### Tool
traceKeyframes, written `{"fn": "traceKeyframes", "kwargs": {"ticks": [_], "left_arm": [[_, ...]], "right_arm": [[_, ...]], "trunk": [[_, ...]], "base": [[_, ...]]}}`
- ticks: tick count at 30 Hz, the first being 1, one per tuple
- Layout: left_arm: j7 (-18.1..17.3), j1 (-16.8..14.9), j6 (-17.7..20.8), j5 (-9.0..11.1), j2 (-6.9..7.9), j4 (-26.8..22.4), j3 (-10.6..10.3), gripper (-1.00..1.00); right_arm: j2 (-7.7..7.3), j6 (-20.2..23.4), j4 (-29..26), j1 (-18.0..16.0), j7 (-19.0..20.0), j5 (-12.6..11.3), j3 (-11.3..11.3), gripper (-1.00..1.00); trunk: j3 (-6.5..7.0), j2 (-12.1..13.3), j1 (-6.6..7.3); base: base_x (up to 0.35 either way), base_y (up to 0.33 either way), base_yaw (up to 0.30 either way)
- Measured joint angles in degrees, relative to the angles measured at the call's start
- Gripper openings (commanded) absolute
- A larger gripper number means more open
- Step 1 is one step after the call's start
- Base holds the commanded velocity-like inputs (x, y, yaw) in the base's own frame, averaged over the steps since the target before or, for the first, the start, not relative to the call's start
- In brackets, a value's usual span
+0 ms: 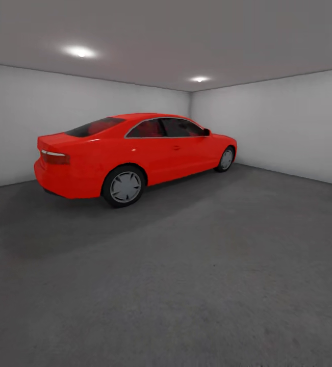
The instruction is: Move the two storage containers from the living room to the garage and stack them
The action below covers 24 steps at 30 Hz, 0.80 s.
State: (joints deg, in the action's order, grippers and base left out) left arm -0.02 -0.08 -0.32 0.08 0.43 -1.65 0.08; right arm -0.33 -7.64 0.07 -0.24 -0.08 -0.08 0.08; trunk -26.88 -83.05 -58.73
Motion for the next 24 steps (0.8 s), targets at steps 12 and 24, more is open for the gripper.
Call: {"fn": "traceKeyframes", "kwargs": {"ticks": [12, 24], "left_arm": [[0.01, 0.00, 0.00, 0.09, -0.03, 0.00, 0.03, 1.00], [-0.05, 0.00, 0.00, 0.60, -2.01, -0.78, 0.29, 1.00]], "right_arm": [[-0.14, -2.10, 0.08, 0.00, 0.00, 0.00, -0.04, 1.00], [-0.20, -2.21, 0.09, 0.00, 0.00, 0.00, 0.00, 1.00]], "trunk": [[0.00, 0.00, 0.00], [0.00, 0.00, 0.00]], "base": [[0.000, 0.000, -0.270], [0.000, 0.000, -0.286]]}}
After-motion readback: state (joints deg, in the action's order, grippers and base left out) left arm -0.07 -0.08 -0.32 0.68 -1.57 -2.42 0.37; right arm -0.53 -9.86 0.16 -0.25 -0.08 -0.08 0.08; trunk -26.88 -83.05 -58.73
